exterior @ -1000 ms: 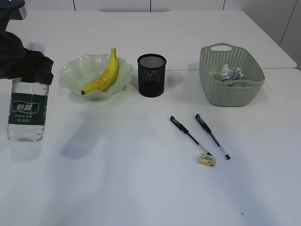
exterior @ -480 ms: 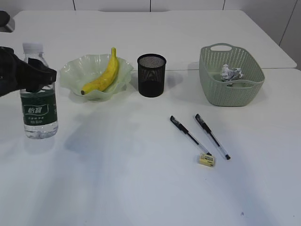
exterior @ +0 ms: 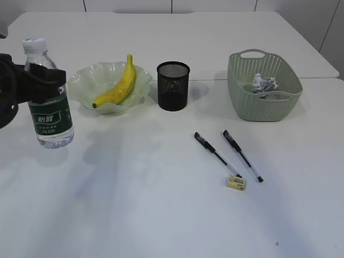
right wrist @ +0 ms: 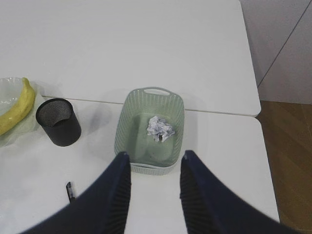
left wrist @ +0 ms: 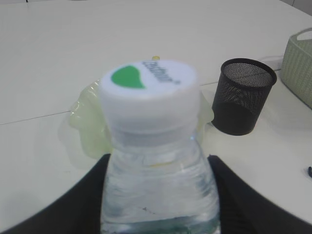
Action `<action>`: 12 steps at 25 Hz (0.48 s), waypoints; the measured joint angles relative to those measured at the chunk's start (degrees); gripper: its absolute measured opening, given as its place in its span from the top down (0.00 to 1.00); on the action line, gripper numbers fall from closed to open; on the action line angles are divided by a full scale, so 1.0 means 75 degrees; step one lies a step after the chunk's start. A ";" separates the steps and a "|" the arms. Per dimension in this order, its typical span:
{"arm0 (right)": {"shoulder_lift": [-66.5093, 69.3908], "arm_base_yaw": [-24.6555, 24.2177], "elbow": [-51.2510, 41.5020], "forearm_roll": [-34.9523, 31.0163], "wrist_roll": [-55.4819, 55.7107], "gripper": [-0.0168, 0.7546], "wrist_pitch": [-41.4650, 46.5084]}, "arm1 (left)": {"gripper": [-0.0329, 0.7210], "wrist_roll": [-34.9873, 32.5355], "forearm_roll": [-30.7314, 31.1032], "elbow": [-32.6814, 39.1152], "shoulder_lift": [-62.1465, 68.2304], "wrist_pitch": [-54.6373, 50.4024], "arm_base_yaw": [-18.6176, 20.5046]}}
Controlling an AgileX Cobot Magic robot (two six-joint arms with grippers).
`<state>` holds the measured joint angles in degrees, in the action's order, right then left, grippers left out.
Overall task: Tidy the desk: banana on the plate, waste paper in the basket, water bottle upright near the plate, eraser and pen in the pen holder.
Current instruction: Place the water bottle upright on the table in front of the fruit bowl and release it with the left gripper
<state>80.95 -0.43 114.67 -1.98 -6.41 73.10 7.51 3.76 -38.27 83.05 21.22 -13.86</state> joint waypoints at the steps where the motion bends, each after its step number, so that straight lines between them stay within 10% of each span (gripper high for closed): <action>1: 0.0000 0.0000 0.0000 0.0000 0.0000 0.64 0.0000 | 0.46 0.0000 0.0018 0.0000 0.0000 -0.0014 0.0000; 12: 0.0000 0.0000 0.0000 -0.0014 0.0000 0.64 0.0000 | 0.46 0.0000 -0.0179 0.0000 0.0000 0.0001 0.0000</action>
<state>80.95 -0.43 114.67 -2.08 -6.41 73.10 7.51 2.42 -38.27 83.05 21.22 -13.86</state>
